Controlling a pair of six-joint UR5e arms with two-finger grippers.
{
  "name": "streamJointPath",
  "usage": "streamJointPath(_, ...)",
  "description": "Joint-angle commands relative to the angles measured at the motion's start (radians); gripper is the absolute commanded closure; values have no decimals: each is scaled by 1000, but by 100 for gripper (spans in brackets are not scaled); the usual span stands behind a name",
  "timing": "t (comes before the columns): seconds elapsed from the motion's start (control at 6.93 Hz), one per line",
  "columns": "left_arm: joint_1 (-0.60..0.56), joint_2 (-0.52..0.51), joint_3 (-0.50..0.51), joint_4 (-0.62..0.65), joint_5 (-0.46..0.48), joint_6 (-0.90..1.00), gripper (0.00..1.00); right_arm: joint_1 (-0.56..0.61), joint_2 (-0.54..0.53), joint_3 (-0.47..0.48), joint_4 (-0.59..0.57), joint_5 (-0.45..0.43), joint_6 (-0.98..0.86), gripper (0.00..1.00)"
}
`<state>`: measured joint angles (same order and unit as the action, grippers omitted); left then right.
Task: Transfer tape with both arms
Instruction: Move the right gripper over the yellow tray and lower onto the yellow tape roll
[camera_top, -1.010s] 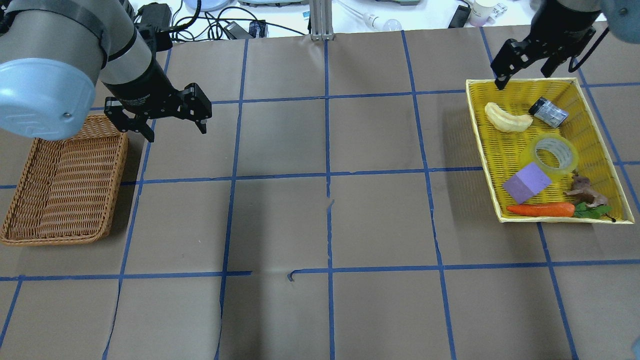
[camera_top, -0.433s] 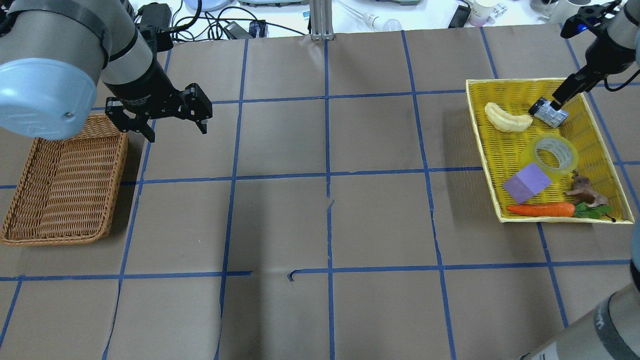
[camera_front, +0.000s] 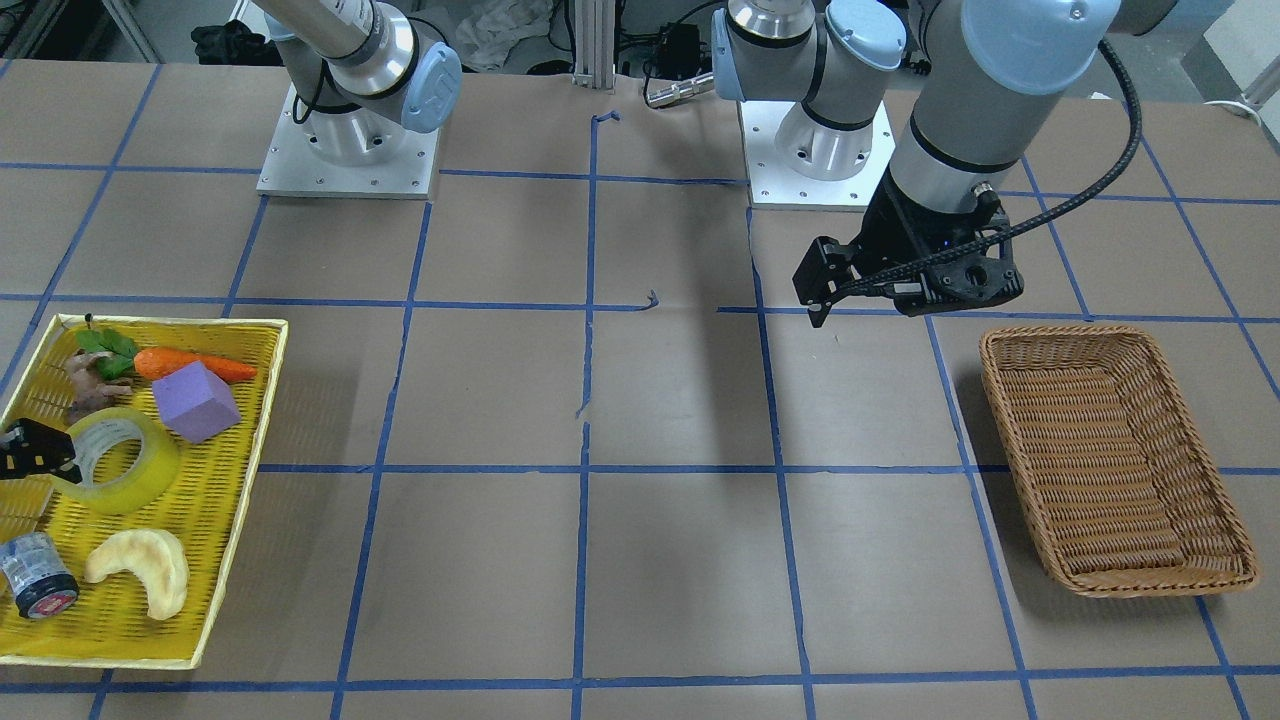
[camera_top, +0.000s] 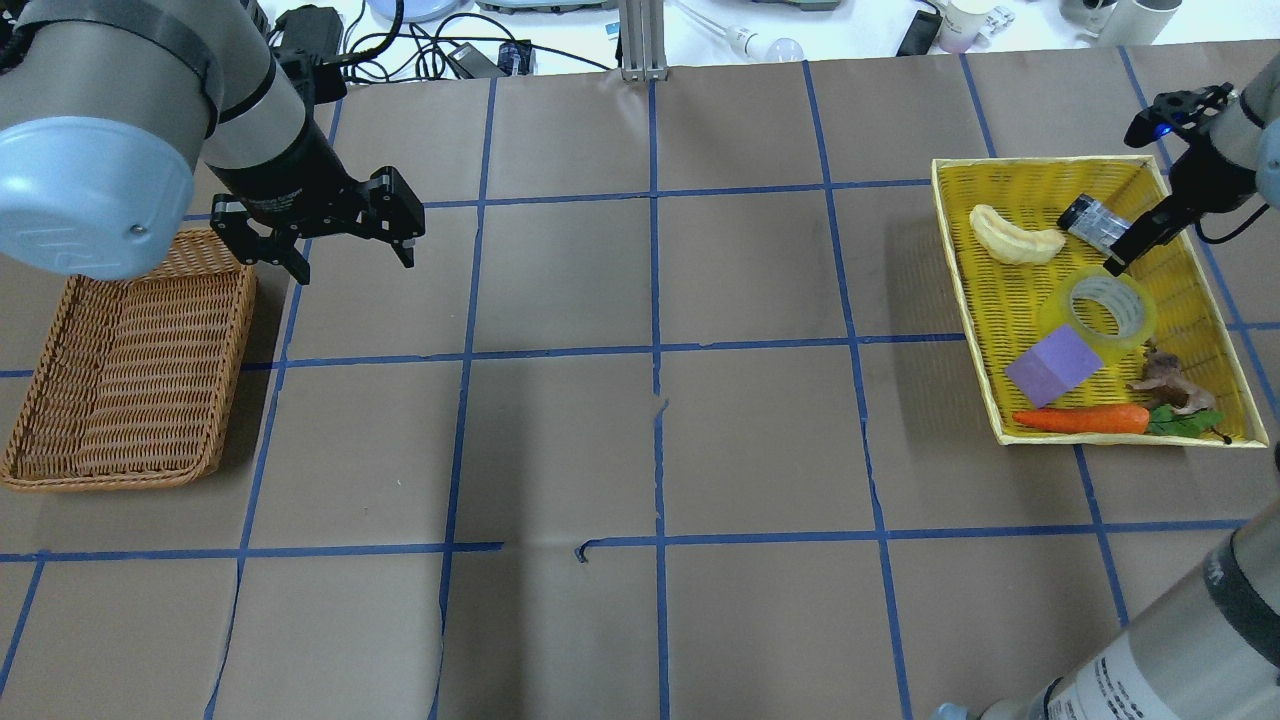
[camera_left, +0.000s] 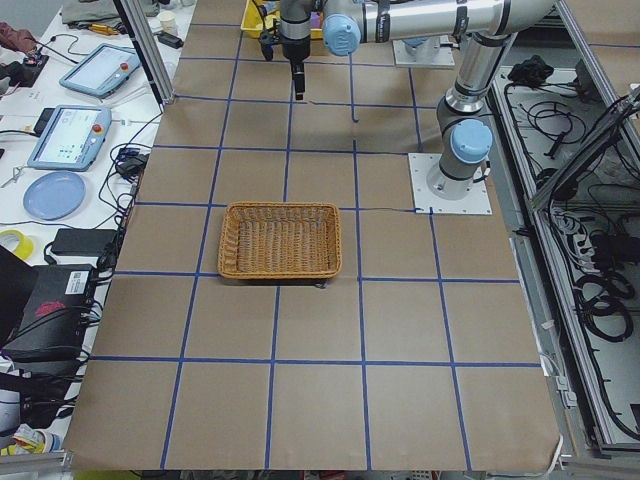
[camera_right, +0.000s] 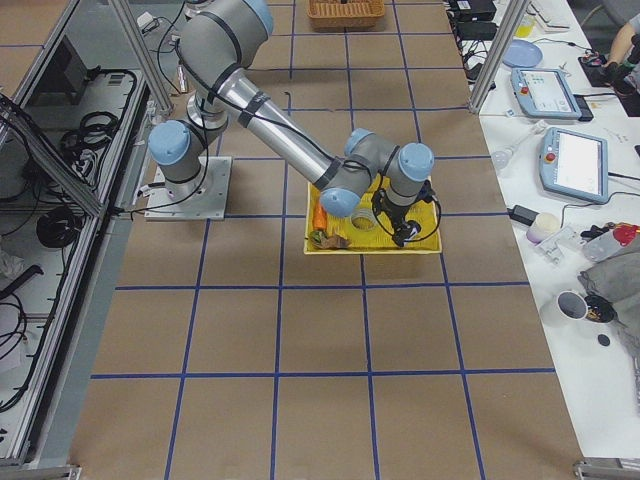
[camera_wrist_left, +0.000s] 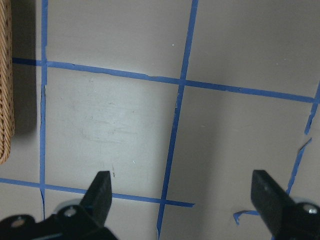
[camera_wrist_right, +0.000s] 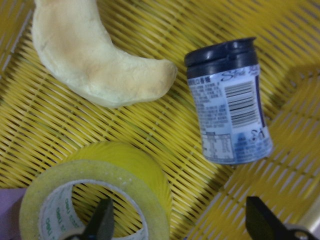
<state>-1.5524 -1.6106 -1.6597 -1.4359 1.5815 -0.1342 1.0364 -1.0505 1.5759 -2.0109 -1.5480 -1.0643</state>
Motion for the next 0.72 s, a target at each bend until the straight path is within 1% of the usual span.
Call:
streamJointPath(0.0,0,0,0,0,0,1,0,-7,6,53,-20,-20,-3,34)
streamJointPath(0.14,0,0,0,0,0,1,0,-7,4,53,-20,-20,-3,47)
streamJointPath(0.29,0,0,0,0,0,1,0,-7,3,49,-20,-20,1,87)
streamJointPath(0.43,2,0,0,0,0,1,0,-7,1,47,-20,-20,7,100)
streamJointPath(0.58,0,1,0,0,2,1,0,-7,0,45,-23,-15,13,100)
